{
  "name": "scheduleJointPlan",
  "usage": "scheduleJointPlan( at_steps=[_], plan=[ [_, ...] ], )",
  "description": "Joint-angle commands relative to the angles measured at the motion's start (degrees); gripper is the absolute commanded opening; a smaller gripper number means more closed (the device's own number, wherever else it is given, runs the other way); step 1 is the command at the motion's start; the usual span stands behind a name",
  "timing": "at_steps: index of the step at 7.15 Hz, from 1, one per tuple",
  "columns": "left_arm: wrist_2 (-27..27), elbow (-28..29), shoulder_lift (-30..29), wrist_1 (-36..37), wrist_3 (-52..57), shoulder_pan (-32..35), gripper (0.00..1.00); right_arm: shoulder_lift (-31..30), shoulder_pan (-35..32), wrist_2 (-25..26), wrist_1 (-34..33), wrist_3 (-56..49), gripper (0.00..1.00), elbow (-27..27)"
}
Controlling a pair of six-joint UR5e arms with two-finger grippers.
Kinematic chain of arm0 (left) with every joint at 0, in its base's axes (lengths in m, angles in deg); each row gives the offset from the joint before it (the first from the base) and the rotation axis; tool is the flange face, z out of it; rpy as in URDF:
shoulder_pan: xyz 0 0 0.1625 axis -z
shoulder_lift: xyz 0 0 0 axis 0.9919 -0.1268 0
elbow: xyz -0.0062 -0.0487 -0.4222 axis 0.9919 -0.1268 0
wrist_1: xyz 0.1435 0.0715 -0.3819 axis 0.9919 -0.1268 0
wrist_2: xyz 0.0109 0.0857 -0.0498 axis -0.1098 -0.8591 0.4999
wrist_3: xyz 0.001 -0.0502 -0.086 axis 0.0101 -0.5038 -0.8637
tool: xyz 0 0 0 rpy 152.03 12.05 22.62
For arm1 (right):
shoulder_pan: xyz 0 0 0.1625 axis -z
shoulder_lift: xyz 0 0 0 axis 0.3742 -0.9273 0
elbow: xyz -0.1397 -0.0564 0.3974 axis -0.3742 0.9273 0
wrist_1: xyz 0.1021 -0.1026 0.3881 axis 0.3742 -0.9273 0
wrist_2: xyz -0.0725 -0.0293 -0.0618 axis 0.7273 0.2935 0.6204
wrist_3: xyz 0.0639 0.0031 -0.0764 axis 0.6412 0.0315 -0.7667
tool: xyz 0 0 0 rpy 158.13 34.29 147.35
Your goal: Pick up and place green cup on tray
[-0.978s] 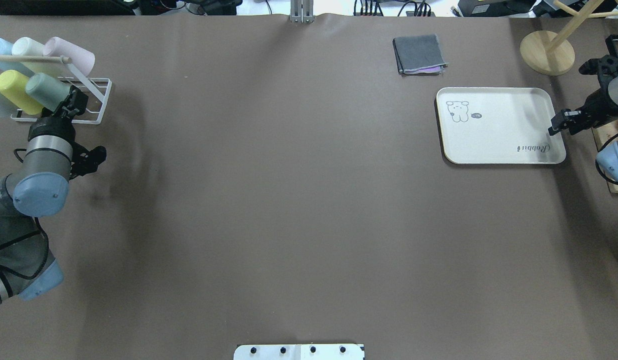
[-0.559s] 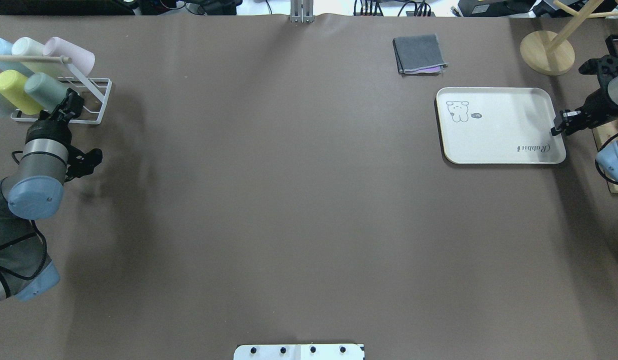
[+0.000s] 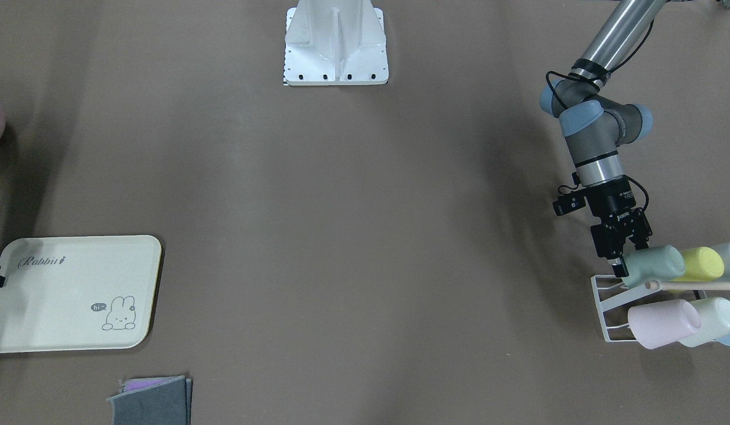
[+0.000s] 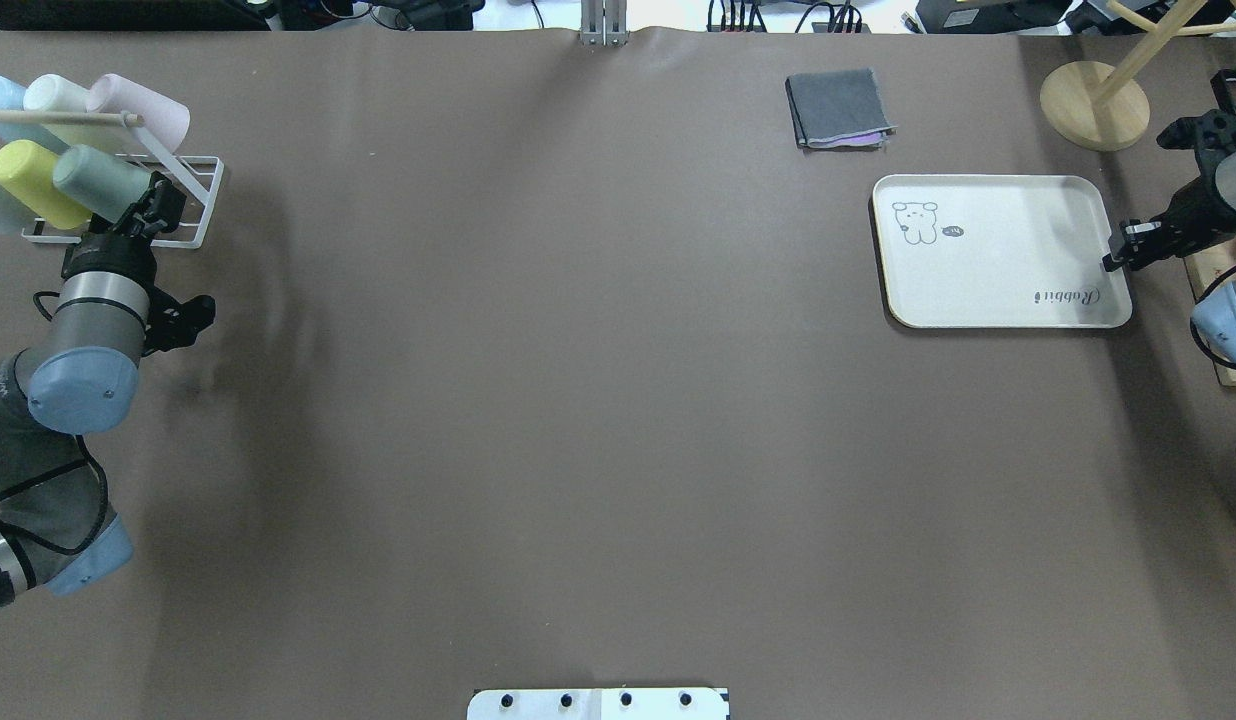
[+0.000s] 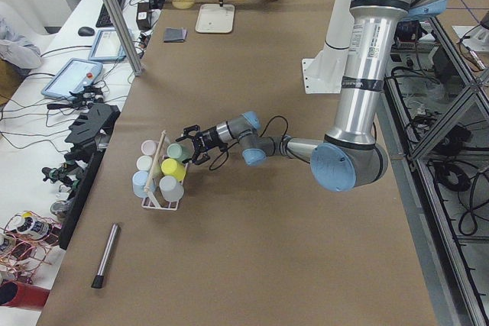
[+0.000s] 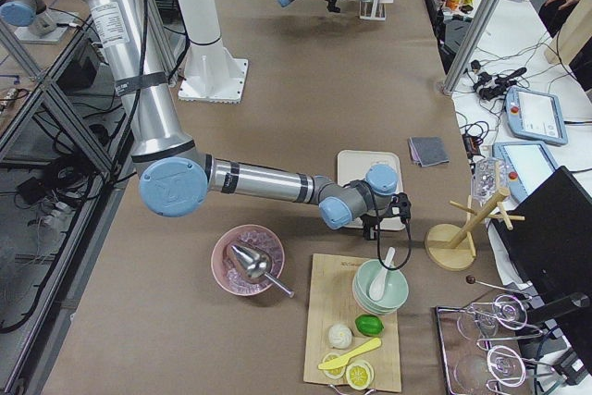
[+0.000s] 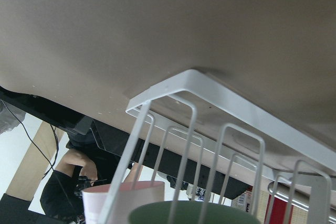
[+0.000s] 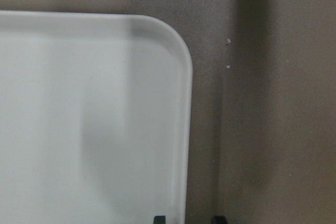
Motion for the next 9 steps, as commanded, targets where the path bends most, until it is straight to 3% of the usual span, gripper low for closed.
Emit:
scheduleJointPlan(
  at_steps=[1, 3, 9],
  plan=[
    [-0.03, 0.08, -0.06, -0.18, 1.41, 0.44, 0.98, 0.09, 0.0, 0.1, 0.0, 0.0, 0.38, 0.09],
    [-0.03, 0.17, -0.06, -0.36, 2.03, 0.54, 0.98, 0.09, 0.0, 0.01, 0.0, 0.0, 0.23, 0.09],
    [-1.53, 2.72, -0.24, -2.55, 1.94, 0.36, 0.98, 0.26, 0.09, 0.36, 0.0, -0.09, 0.26, 0.18]
  ],
)
